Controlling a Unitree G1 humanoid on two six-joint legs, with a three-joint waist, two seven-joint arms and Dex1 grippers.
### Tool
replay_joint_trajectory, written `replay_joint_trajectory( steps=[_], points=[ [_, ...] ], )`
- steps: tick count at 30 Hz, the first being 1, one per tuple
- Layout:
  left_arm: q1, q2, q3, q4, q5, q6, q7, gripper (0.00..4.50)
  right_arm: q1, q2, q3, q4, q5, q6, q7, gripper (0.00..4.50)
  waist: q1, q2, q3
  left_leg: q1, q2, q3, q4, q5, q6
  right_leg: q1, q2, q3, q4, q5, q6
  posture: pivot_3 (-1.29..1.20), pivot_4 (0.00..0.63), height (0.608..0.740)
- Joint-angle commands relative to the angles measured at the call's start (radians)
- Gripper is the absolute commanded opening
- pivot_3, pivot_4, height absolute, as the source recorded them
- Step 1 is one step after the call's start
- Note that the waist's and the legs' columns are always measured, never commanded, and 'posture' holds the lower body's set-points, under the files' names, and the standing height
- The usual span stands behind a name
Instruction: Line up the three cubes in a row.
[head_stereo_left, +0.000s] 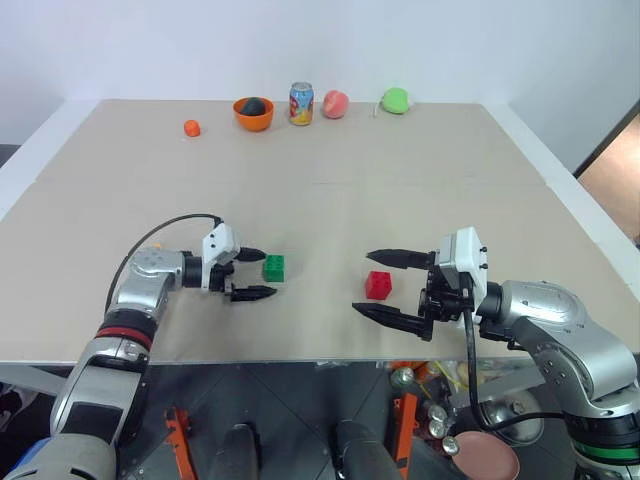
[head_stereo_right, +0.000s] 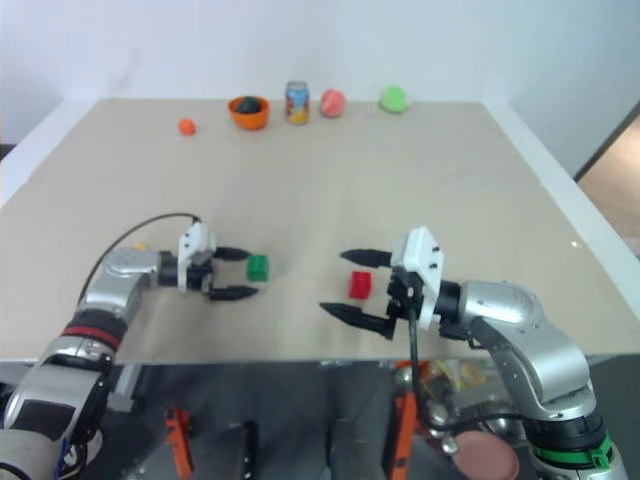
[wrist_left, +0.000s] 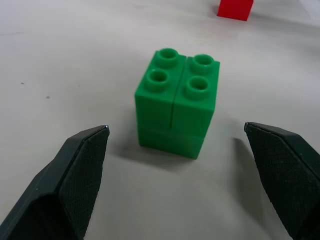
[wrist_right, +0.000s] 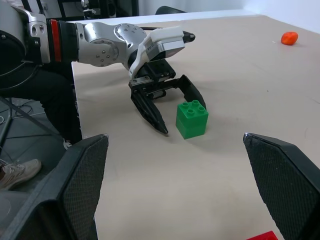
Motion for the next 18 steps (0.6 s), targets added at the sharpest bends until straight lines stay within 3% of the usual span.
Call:
replay_joint_trajectory(
  steps=[1, 8, 18],
  points=[
    [-0.031, -0.010, 0.009, 0.003, -0.002, -0.016, -0.027, 3.77, -0.010, -0.009, -0.036, -0.037, 0.020, -0.007, -0.010, 4.50, 0.000, 0.000, 0.000, 0.000, 0.000, 0.000, 0.000, 0.000, 0.000, 0.000, 0.000, 0.000, 0.000, 0.000, 0.000, 0.00, 0.150, 0.740],
    [-0.036, -0.024, 0.006, 0.015, 0.015, -0.037, -0.038, 1.31, -0.016, -0.012, -0.031, -0.028, 0.019, -0.013, -0.015, 4.50, 0.000, 0.000, 0.000, 0.000, 0.000, 0.000, 0.000, 0.000, 0.000, 0.000, 0.000, 0.000, 0.000, 0.000, 0.000, 0.00, 0.150, 0.740],
    [-0.057, -0.086, -0.031, -0.062, 0.025, -0.033, -0.055, 1.26, -0.026, -0.016, -0.041, -0.023, 0.023, -0.014, -0.015, 4.50, 0.000, 0.000, 0.000, -0.001, 0.000, -0.001, 0.001, 0.000, 0.000, 0.000, 0.000, 0.000, 0.000, 0.000, 0.001, 0.00, 0.150, 0.740]
  ],
)
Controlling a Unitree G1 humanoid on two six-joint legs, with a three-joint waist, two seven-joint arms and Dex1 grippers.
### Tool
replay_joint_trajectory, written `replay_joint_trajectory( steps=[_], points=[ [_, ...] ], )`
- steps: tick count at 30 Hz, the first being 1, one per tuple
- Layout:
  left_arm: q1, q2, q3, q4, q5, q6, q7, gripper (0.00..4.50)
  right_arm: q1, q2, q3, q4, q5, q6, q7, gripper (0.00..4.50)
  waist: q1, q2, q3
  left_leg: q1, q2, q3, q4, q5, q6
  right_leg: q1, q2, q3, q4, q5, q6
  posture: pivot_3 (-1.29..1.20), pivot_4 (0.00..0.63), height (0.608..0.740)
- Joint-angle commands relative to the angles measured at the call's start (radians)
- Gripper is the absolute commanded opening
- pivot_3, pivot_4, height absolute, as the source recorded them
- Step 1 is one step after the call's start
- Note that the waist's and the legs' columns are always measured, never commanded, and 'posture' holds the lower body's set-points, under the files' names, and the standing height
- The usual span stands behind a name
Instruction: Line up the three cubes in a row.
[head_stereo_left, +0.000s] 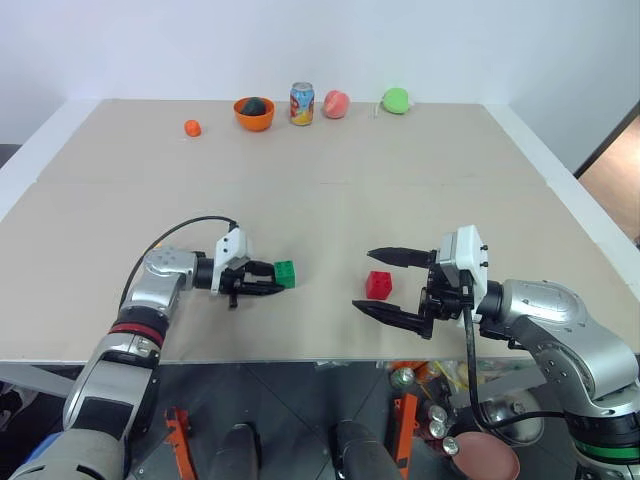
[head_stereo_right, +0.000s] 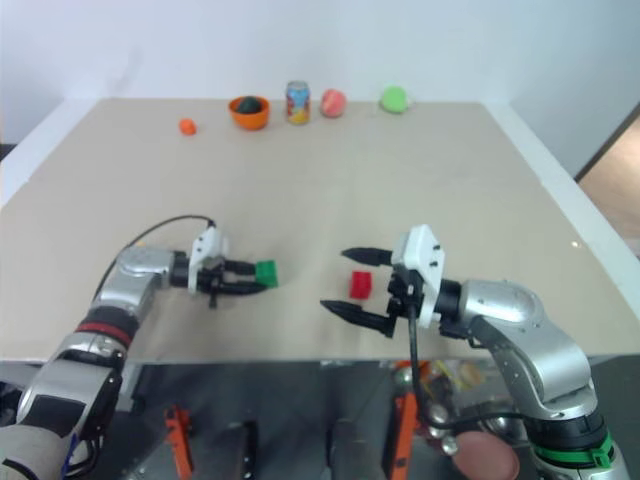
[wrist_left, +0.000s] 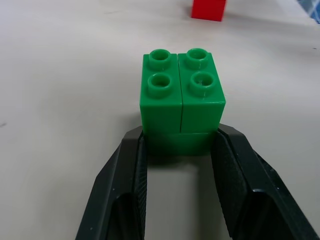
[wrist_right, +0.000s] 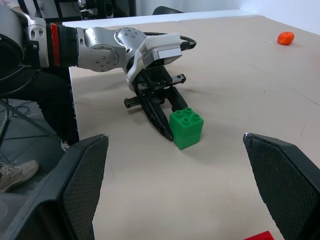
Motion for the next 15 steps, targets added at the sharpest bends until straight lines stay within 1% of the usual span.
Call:
replay_joint_trajectory(
  steps=[1, 4, 7, 15],
  points=[
    [-0.038, -0.041, -0.019, -0.078, -0.002, 0.010, 0.001, 1.26, -0.024, -0.014, -0.046, -0.025, 0.020, -0.011, -0.002, 4.50, 0.001, 0.000, 0.000, 0.000, 0.000, 0.000, 0.000, 0.000, 0.000, 0.000, 0.000, 0.000, 0.000, 0.000, 0.000, 0.00, 0.150, 0.740],
    [-0.044, -0.084, -0.040, -0.099, -0.002, 0.025, -0.006, 1.26, -0.012, -0.021, -0.067, -0.038, 0.038, -0.003, -0.006, 4.50, 0.001, 0.000, 0.000, -0.001, 0.000, 0.000, 0.001, 0.000, 0.000, 0.000, 0.000, 0.000, 0.000, 0.000, 0.000, 0.00, 0.150, 0.740],
    [-0.057, -0.105, -0.056, -0.072, 0.009, 0.010, -0.019, 1.26, 0.017, -0.031, -0.092, -0.057, 0.050, 0.005, -0.010, 4.50, 0.001, 0.000, 0.000, -0.001, 0.000, 0.000, 0.001, 0.000, 0.000, 0.000, 0.000, 0.000, 0.000, 0.000, 0.001, 0.00, 0.150, 0.740],
    [-0.152, -0.141, -0.077, 0.165, 0.089, -0.107, 0.005, 1.26, 0.151, -0.071, -0.223, -0.129, 0.102, 0.039, -0.044, 4.50, 0.000, 0.000, 0.000, -0.001, 0.000, -0.001, 0.001, 0.000, 0.000, 0.000, 0.001, 0.000, 0.000, 0.000, 0.001, 0.00, 0.150, 0.740]
  ],
)
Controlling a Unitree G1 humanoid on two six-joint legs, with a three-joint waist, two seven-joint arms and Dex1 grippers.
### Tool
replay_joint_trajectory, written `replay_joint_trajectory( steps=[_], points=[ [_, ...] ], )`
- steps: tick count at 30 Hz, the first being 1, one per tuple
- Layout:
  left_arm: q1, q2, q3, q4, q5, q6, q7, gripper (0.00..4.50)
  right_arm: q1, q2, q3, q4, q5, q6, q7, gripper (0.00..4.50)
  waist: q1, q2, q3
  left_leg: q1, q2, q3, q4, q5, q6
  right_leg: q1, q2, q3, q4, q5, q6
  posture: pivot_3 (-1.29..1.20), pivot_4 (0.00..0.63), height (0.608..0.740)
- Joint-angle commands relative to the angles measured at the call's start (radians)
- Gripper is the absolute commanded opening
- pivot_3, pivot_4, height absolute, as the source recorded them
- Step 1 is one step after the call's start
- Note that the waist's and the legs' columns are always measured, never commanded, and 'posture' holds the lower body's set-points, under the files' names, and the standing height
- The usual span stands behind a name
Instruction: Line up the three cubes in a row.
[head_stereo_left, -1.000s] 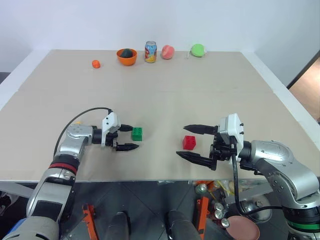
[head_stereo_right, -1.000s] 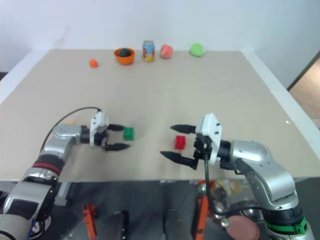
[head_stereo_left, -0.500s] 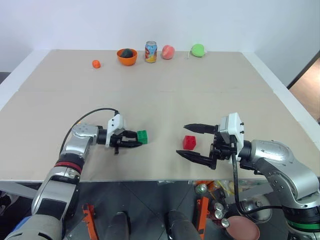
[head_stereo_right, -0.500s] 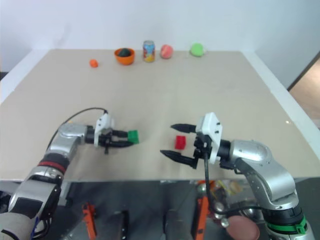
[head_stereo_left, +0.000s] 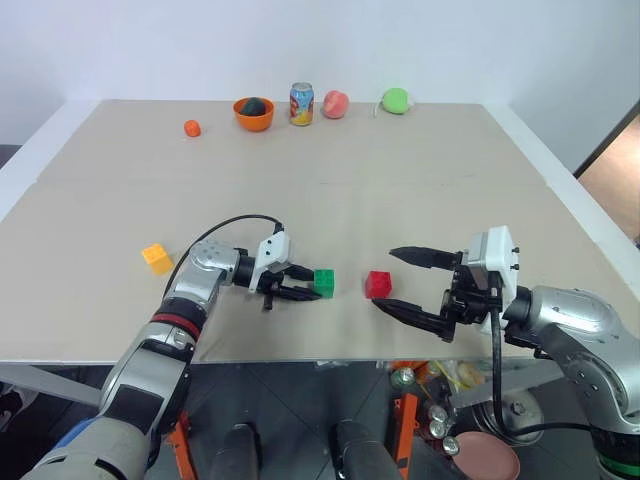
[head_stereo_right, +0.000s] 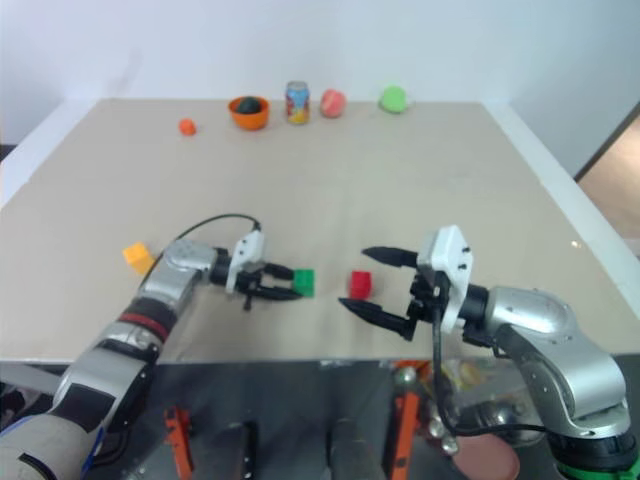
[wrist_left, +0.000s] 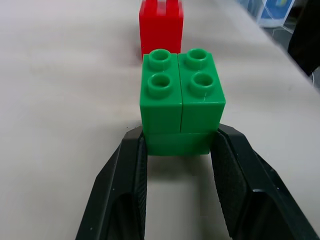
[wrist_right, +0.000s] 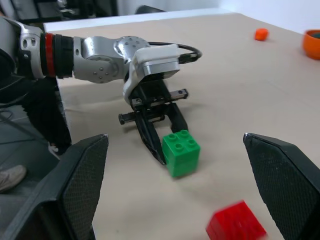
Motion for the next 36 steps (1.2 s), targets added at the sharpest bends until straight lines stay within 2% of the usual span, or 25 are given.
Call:
replay_joint_trajectory(
  steps=[1, 7, 11, 30, 31, 32, 33, 36],
  points=[
    [-0.058, -0.014, 0.002, 0.076, 0.029, -0.058, 0.017, 1.26, 0.039, -0.020, -0.071, -0.060, 0.035, 0.006, -0.016, 4.50, 0.000, 0.000, 0.000, 0.000, 0.000, 0.000, 0.000, 0.000, 0.000, 0.000, 0.000, 0.000, 0.000, 0.000, 0.000, 0.00, 0.150, 0.740],
    [-0.107, -0.038, 0.013, 0.173, 0.059, -0.101, 0.038, 1.26, 0.140, -0.040, -0.119, -0.063, 0.032, -0.003, 0.004, 4.50, 0.000, 0.000, 0.000, 0.000, -0.001, 0.000, 0.002, 0.000, 0.000, 0.001, 0.000, 0.001, 0.000, 0.000, 0.000, 0.00, 0.150, 0.740],
    [-0.120, -0.053, 0.020, 0.192, 0.063, -0.110, 0.039, 1.26, 0.192, -0.059, -0.131, 0.004, -0.013, -0.037, 0.032, 4.50, 0.000, 0.000, 0.000, 0.000, -0.001, 0.000, 0.003, 0.000, 0.000, 0.002, 0.000, 0.000, 0.000, 0.001, 0.001, 0.00, 0.150, 0.740],
    [-0.109, -0.056, 0.049, 0.200, 0.056, -0.104, 0.021, 1.26, 0.129, -0.059, -0.097, 0.054, -0.027, -0.051, 0.041, 4.50, 0.000, 0.000, 0.000, 0.000, -0.002, -0.001, 0.003, 0.001, 0.001, 0.002, -0.001, 0.001, 0.000, 0.001, 0.002, 0.00, 0.150, 0.740],
    [-0.110, -0.054, 0.052, 0.201, 0.054, -0.097, 0.018, 2.31, 0.127, -0.060, -0.096, 0.054, -0.027, -0.051, 0.041, 4.50, 0.000, 0.000, 0.000, 0.000, -0.002, -0.001, 0.003, 0.001, 0.001, 0.002, -0.001, 0.001, 0.000, 0.001, 0.002, 0.00, 0.150, 0.740],
    [-0.111, -0.054, 0.055, 0.202, 0.052, -0.089, 0.013, 2.76, 0.125, -0.060, -0.094, 0.053, -0.028, -0.051, 0.041, 4.50, 0.000, 0.000, 0.000, 0.000, -0.002, -0.001, 0.003, 0.001, 0.001, 0.002, -0.001, 0.001, 0.000, 0.001, 0.002, 0.00, 0.150, 0.740],
    [-0.111, -0.052, 0.056, 0.202, 0.055, -0.094, 0.017, 2.98, 0.123, -0.059, -0.093, 0.051, -0.029, -0.050, 0.040, 4.50, 0.000, 0.000, 0.000, 0.000, -0.002, -0.001, 0.003, 0.001, 0.001, 0.002, -0.001, 0.001, 0.000, 0.001, 0.002, 0.00, 0.150, 0.740],
    [-0.104, -0.044, 0.056, 0.199, 0.073, -0.139, 0.044, 4.02, 0.116, -0.060, -0.091, 0.046, -0.026, -0.046, 0.038, 4.50, 0.000, 0.000, 0.000, 0.000, -0.002, -0.001, 0.003, 0.001, 0.001, 0.002, -0.001, 0.001, 0.000, 0.001, 0.002, 0.00, 0.150, 0.740]
  ],
)
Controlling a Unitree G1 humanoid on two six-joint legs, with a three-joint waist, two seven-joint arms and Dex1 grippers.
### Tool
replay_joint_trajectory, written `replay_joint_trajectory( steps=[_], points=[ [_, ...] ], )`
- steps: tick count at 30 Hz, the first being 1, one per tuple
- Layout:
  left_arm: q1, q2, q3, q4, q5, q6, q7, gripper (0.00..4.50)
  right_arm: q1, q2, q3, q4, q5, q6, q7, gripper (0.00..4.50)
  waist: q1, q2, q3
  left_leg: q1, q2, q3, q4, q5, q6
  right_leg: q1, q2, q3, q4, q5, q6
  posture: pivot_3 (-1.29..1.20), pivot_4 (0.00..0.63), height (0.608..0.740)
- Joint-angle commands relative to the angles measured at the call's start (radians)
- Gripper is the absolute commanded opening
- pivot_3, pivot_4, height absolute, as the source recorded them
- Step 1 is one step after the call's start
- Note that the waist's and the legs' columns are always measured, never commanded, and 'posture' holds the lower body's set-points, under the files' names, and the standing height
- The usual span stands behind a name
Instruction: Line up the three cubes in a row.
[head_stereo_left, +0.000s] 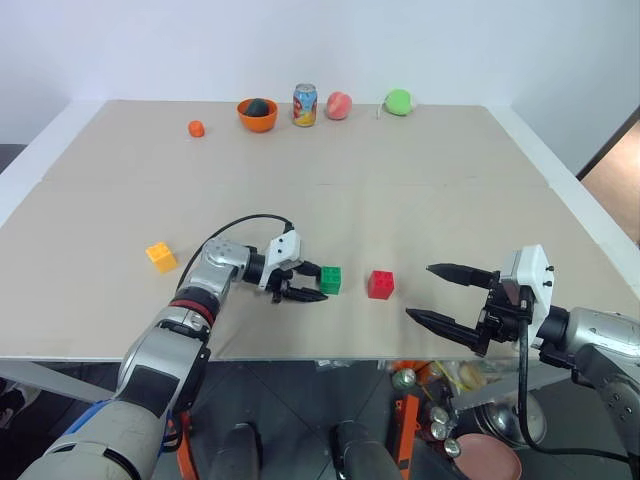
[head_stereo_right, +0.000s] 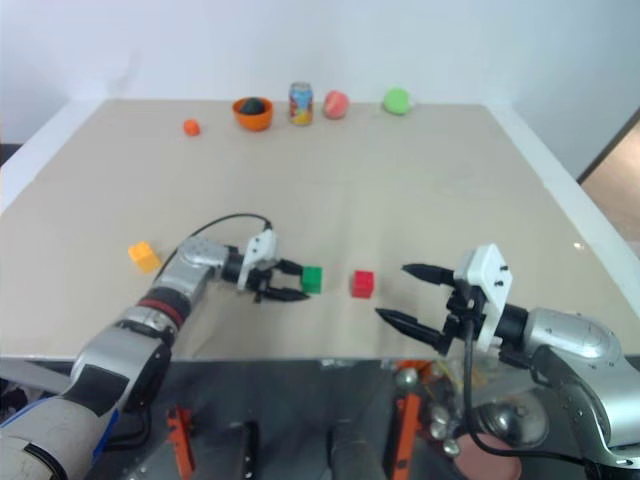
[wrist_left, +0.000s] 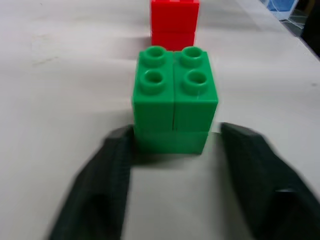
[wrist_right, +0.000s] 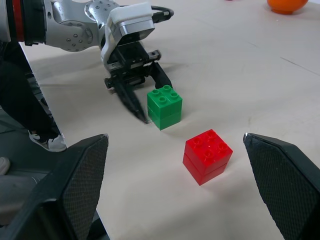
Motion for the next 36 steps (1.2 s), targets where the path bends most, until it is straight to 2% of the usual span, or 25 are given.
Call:
replay_joint_trajectory(
  steps=[1, 8, 14, 17, 21, 24, 27, 31, 36],
  points=[
    [-0.005, 0.017, 0.019, -0.002, 0.000, -0.035, 0.003, 4.36, -0.021, -0.012, 0.001, -0.014, 0.002, -0.010, 0.003, 4.50, 0.000, 0.000, 0.000, 0.000, 0.000, 0.000, 0.000, 0.000, 0.000, 0.000, 0.000, 0.000, 0.000, 0.000, 0.000, 0.00, 0.150, 0.740],
    [0.020, 0.069, 0.022, -0.036, -0.014, -0.057, -0.083, 4.36, -0.061, -0.015, 0.004, -0.013, 0.016, -0.002, 0.007, 4.50, -0.002, 0.000, 0.000, 0.000, 0.000, 0.000, 0.000, 0.000, 0.000, 0.000, 0.000, 0.000, 0.000, 0.000, 0.000, 0.00, 0.150, 0.740],
    [0.079, 0.157, 0.038, -0.165, -0.044, -0.006, -0.126, 4.36, -0.096, -0.023, 0.019, -0.014, 0.021, 0.000, 0.014, 4.50, -0.003, 0.000, 0.000, 0.000, 0.000, 0.000, 0.000, 0.000, 0.000, 0.000, 0.000, 0.000, 0.000, 0.000, 0.000, 0.00, 0.150, 0.740],
    [0.154, 0.196, 0.067, -0.352, -0.086, 0.094, -0.064, 4.36, -0.135, -0.019, 0.038, -0.014, 0.022, 0.004, 0.011, 4.50, -0.003, 0.000, 0.000, 0.000, 0.000, 0.000, 0.000, 0.000, 0.000, -0.001, 0.000, 0.000, 0.000, 0.000, 0.000, 0.00, 0.150, 0.740],
    [0.345, 0.260, 0.139, -0.796, -0.206, 0.360, 0.038, 4.36, -0.190, -0.009, 0.077, -0.016, 0.026, 0.007, 0.017, 4.50, -0.003, 0.000, 0.000, 0.000, 0.002, 0.000, 0.000, 0.000, 0.000, -0.001, 0.000, 0.000, 0.000, 0.000, 0.000, 0.00, 0.150, 0.740],
    [0.460, 0.286, 0.218, -1.056, -0.267, 0.519, 0.194, 4.36, -0.220, -0.001, 0.103, 0.003, 0.019, 0.000, 0.026, 4.50, -0.003, 0.000, 0.000, 0.000, 0.003, 0.001, -0.001, 0.000, 0.000, -0.001, 0.001, 0.000, 0.000, 0.000, 0.000, 0.00, 0.150, 0.740],
    [0.524, 0.268, 0.315, -1.245, -0.325, 0.643, 0.382, 4.36, -0.243, 0.009, 0.136, 0.028, 0.005, -0.015, 0.039, 4.50, 0.001, 0.000, 0.000, 0.000, 0.003, 0.000, -0.001, 0.000, 0.000, -0.001, 0.001, -0.002, 0.001, 0.000, -0.001, 0.00, 0.150, 0.740],
    [0.590, 0.254, 0.440, -1.369, -0.371, 0.670, 0.555, 4.36, -0.279, 0.033, 0.185, 0.059, -0.009, -0.032, 0.057, 4.50, -0.001, 0.000, 0.000, 0.002, 0.003, 0.001, 0.000, 0.000, 0.001, 0.001, 0.000, -0.001, 0.001, 0.001, -0.001, 0.00, 0.150, 0.740],
    [0.695, 0.328, 0.528, -1.362, -0.371, 0.623, 0.578, 4.36, -0.318, 0.051, 0.221, 0.099, -0.026, -0.052, 0.080, 4.50, -0.004, 0.000, 0.000, 0.007, 0.003, 0.003, -0.001, 0.000, 0.001, 0.003, 0.001, 0.000, 0.001, 0.001, -0.002, 0.00, 0.150, 0.740]
  ],
)
